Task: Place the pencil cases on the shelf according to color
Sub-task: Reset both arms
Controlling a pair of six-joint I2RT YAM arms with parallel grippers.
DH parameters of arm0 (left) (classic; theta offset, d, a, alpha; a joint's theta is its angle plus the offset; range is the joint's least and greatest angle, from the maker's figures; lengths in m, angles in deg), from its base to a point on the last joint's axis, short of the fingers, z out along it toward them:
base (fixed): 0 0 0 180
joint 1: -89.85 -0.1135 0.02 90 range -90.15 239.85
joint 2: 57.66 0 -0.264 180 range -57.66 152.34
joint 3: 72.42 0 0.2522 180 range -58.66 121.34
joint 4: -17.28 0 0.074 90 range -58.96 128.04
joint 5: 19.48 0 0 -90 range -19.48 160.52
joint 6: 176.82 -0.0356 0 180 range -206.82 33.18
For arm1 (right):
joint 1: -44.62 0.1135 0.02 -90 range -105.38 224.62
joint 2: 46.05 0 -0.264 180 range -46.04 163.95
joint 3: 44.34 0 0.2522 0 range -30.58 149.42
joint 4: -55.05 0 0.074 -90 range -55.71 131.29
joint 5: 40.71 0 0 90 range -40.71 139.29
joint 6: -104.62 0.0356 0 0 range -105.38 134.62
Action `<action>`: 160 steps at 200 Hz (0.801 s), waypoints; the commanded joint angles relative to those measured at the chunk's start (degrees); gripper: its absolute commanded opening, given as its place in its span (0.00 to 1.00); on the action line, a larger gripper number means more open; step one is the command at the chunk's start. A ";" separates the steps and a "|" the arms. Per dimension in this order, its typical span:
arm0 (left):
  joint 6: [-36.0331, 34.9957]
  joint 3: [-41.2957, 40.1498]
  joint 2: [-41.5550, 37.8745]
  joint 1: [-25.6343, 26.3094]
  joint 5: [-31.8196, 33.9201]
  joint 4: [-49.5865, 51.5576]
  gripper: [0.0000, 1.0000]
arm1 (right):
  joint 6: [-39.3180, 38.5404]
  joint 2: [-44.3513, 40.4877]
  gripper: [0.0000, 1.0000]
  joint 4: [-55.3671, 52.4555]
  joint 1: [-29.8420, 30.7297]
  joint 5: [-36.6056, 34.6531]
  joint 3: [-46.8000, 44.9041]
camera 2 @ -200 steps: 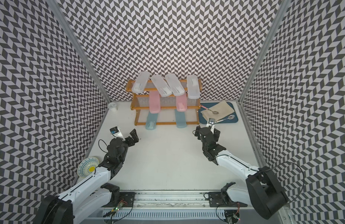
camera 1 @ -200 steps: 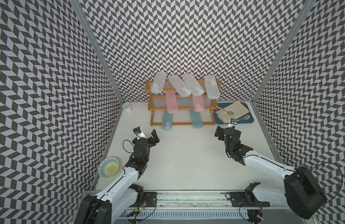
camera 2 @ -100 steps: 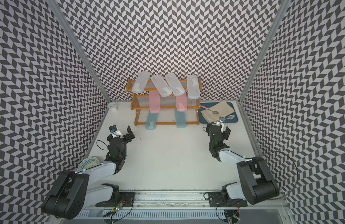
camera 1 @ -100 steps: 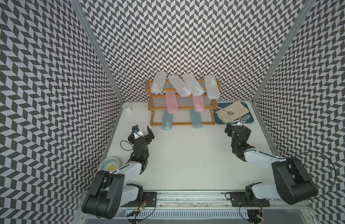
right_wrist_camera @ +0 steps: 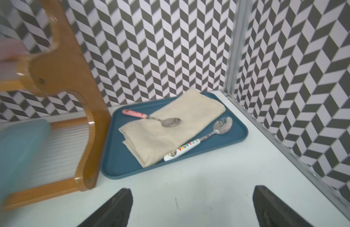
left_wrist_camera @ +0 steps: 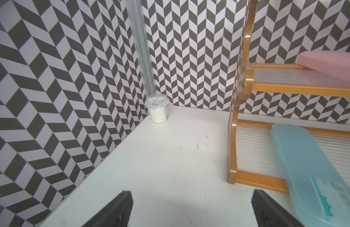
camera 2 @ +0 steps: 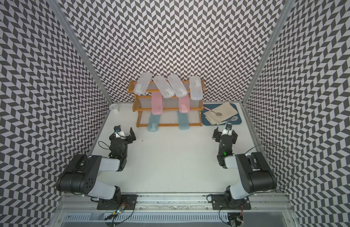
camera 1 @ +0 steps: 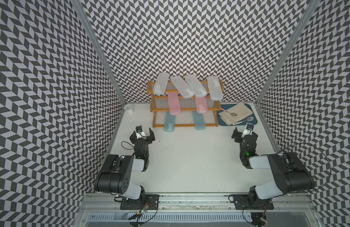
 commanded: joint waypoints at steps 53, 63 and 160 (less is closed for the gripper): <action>-1.31 -1.93 2.52 -1.29 -10.33 -8.24 1.00 | -1.92 0.27 1.00 10.27 -1.21 7.71 -2.69; -1.34 -1.94 2.41 -1.33 -10.34 -7.86 1.00 | -1.87 0.23 0.99 11.12 -1.26 7.64 -3.01; -1.08 -1.29 2.20 -1.84 -11.74 -6.29 1.00 | -1.93 0.67 1.00 12.35 -1.25 7.86 -3.56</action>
